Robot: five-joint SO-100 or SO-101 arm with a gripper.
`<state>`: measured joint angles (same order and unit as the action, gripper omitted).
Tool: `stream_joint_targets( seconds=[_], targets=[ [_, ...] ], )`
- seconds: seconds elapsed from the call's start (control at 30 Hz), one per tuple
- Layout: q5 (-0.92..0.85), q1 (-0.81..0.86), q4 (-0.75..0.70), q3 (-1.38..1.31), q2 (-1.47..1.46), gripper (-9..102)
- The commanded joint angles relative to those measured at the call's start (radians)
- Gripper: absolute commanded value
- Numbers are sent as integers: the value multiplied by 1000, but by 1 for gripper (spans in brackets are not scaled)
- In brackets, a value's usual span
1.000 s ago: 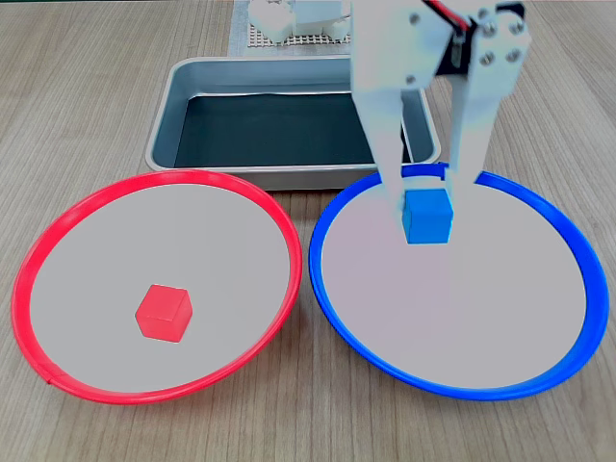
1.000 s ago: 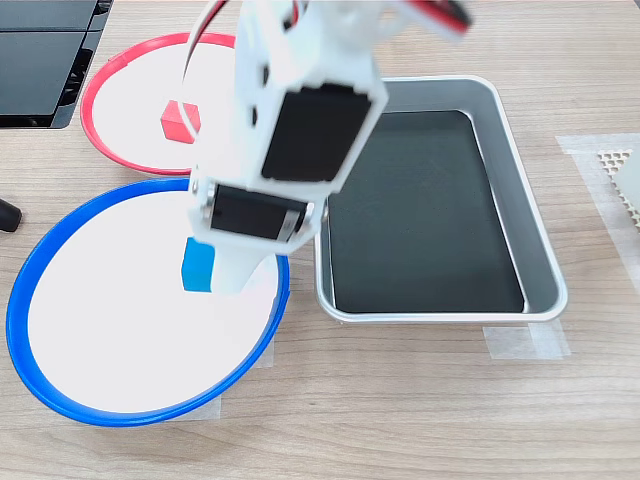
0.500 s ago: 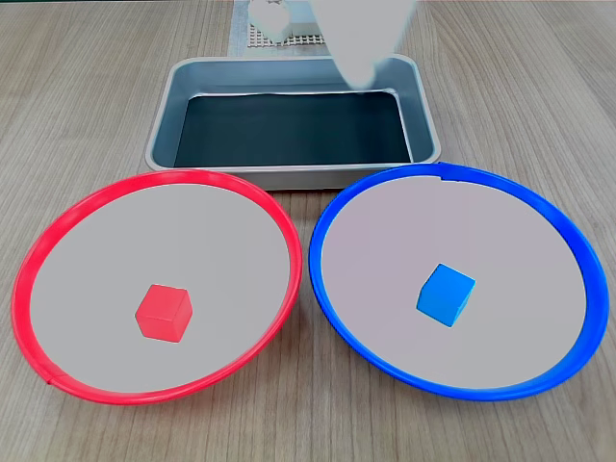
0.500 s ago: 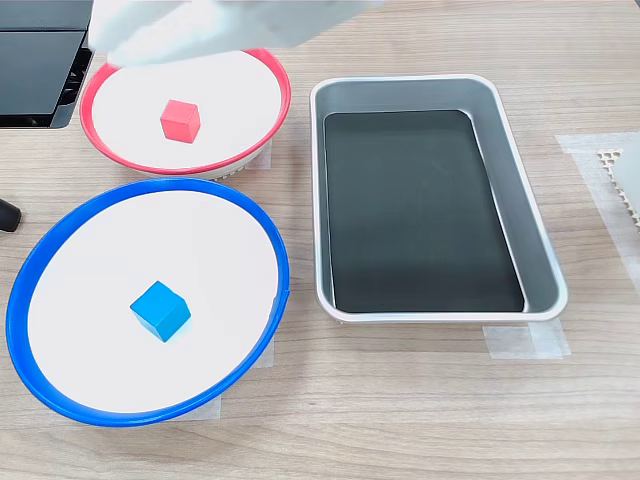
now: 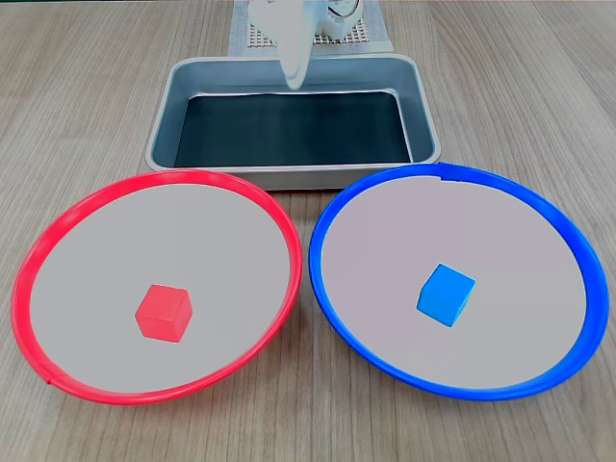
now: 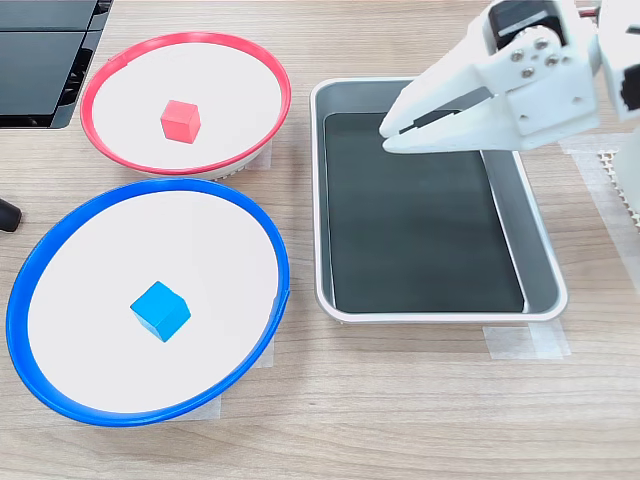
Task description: Move two blocks tray to matching dishes
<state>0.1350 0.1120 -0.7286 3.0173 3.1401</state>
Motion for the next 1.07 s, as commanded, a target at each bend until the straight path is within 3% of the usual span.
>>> stream_joint_targets(
  seconds=[0.0,0.07,1.03],
  targets=[
    [-12,9,-166,6,104,0],
    [-11,15,-265,6,187,0],
    [-8,20,-267,6,187,0]
  ],
)
